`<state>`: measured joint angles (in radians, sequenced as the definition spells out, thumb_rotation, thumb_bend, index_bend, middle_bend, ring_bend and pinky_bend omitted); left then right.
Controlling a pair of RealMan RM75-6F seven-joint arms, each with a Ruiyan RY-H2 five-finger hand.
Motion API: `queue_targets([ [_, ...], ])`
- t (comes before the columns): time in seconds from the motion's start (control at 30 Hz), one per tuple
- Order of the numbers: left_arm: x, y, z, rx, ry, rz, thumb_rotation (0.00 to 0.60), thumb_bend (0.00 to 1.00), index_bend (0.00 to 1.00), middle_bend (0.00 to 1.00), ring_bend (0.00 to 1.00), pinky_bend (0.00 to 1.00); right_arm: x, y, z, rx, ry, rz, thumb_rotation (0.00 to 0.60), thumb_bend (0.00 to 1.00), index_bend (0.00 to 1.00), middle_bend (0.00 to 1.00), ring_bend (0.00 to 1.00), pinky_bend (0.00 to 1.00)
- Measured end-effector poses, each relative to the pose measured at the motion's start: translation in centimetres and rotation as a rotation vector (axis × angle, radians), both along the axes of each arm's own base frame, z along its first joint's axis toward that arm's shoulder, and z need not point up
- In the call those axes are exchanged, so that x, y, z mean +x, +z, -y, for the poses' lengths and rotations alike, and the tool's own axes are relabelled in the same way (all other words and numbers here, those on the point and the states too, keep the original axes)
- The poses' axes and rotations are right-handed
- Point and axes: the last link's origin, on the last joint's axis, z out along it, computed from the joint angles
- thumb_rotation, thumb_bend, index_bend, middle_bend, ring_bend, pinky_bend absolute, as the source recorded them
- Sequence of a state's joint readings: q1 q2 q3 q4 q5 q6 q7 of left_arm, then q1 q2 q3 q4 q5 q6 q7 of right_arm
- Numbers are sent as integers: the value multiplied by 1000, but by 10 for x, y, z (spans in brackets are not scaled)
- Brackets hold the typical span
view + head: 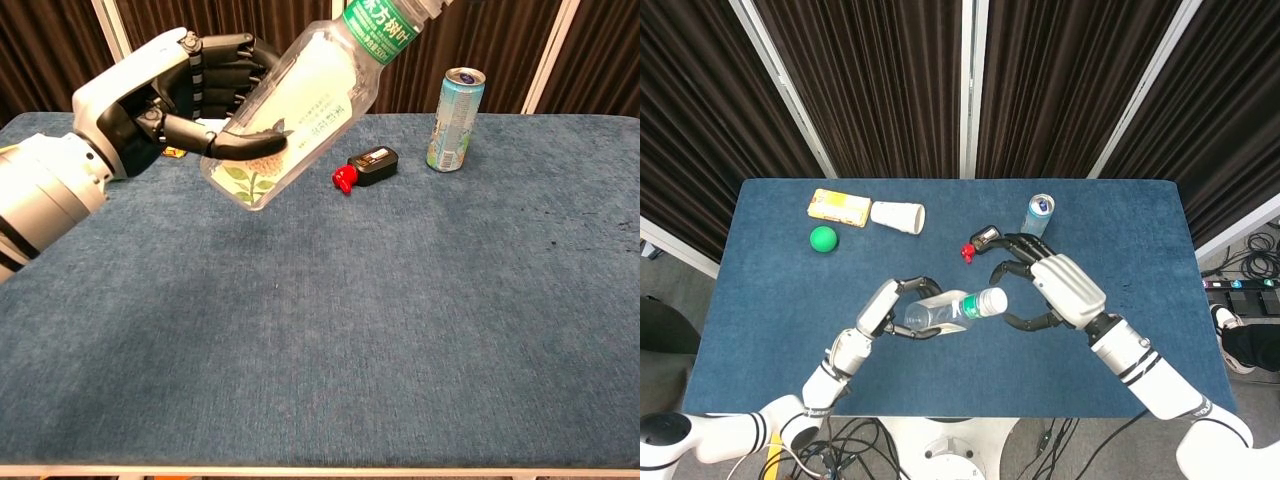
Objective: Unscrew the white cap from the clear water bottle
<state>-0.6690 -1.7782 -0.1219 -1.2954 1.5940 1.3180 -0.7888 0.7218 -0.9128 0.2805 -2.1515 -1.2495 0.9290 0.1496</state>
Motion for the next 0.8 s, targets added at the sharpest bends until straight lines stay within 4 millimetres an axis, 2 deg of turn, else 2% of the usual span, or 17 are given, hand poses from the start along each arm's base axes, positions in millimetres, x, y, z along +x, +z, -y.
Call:
queue_targets([
  [0.33, 0, 1, -1, 1, -1, -4, 600, 324, 593, 568, 472, 500, 4, -3, 2, 0, 4, 0, 600, 172, 429, 112, 0, 0],
  [0.6, -1, 1, 0, 2, 3, -3, 600, 324, 592, 568, 472, 502, 5, -4, 4, -15, 0, 5, 600, 297, 538, 148, 0, 0],
  [0.8, -7, 2, 0, 1, 19, -7, 600, 325, 592, 568, 472, 502, 7, -2, 4, -44, 0, 17, 600, 326, 587, 167, 0, 0],
])
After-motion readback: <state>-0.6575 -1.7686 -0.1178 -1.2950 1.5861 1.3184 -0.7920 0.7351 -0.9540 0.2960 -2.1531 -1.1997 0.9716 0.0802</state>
